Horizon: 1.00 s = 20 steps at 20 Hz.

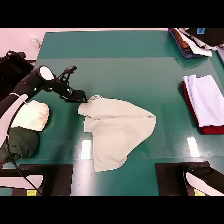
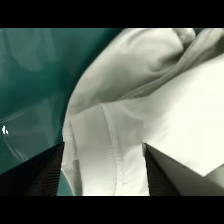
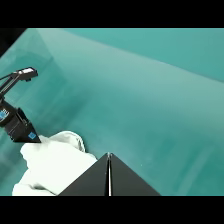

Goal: Fold the shirts.

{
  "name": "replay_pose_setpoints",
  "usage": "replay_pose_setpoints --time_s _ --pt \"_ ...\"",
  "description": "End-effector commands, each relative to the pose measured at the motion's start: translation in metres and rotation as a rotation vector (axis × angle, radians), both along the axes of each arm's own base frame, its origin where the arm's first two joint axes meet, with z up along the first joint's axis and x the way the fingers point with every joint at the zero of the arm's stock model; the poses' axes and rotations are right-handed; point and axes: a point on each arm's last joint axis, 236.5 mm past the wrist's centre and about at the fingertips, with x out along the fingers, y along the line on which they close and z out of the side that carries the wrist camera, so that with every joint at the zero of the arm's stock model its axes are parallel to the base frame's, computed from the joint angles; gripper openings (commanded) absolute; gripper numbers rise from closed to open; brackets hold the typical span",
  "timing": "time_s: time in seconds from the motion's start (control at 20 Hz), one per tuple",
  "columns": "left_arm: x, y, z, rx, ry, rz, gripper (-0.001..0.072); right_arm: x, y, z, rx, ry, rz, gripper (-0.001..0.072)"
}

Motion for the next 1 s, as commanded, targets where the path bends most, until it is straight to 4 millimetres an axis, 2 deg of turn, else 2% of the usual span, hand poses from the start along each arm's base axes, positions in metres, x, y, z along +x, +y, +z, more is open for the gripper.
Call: replay_pose_setpoints --time_s 0.0,0.05,0.1,0.2,0.3,0.4,0.5,0.6,0.65,0.7,0.75,0.85,0.95 --pt "-0.013 -0.011 -0.009 -0.062 0.03 -0.03 0.0577 0.002 0.001 -0.007 -0.001 0.017 0.0 0.0017" --pt "-0.013 -0.015 -0.007 -0.084 0.034 -0.024 0.0572 0.002 0.001 -0.007 -0.002 0.018 0.0 0.0017" --pt "-0.013 -0.019 -0.004 -0.104 0.036 -0.016 0.043 0.001 0.0 -0.008 -0.005 0.023 0.001 0.0017" --pt "-0.01 -0.023 0.001 -0.128 0.03 -0.007 0.0049 -0.003 0.0 -0.015 -0.02 0.052 0.01 0.0017" --pt "0.0 -0.021 0.014 -0.127 -0.016 -0.019 0.0024 -0.01 -0.006 -0.032 -0.045 0.118 0.009 0.0017" --pt "0.018 -0.016 0.043 -0.132 -0.099 -0.007 0.0024 -0.014 -0.024 -0.063 -0.041 0.209 -0.049 0.0017" --pt "0.035 -0.009 0.076 -0.138 -0.188 0.004 0.0024 -0.022 -0.049 -0.115 -0.038 0.34 -0.131 0.0017" --pt "0.046 -0.008 0.099 -0.137 -0.253 0.004 0.0024 -0.039 -0.077 -0.189 -0.019 0.518 -0.227 0.0019" --pt "0.049 -0.008 0.105 -0.139 -0.268 0.002 0.0025 -0.05 -0.086 -0.227 -0.001 0.606 -0.266 0.0046" --pt "0.052 -0.008 0.107 -0.136 -0.28 0.006 0.0024 -0.066 -0.089 -0.267 0.03 0.706 -0.293 0.0271" --pt "0.053 -0.007 0.107 -0.136 -0.285 0.01 0.0024 -0.082 -0.085 -0.302 0.077 0.8 -0.306 0.0435" --pt "0.054 -0.006 0.107 -0.132 -0.288 0.011 0.0025 -0.106 -0.06 -0.356 0.212 0.944 -0.306 0.0448" --pt "0.054 -0.006 0.107 -0.132 -0.289 0.012 0.0024 -0.115 -0.032 -0.389 0.324 0.973 -0.299 0.0448"
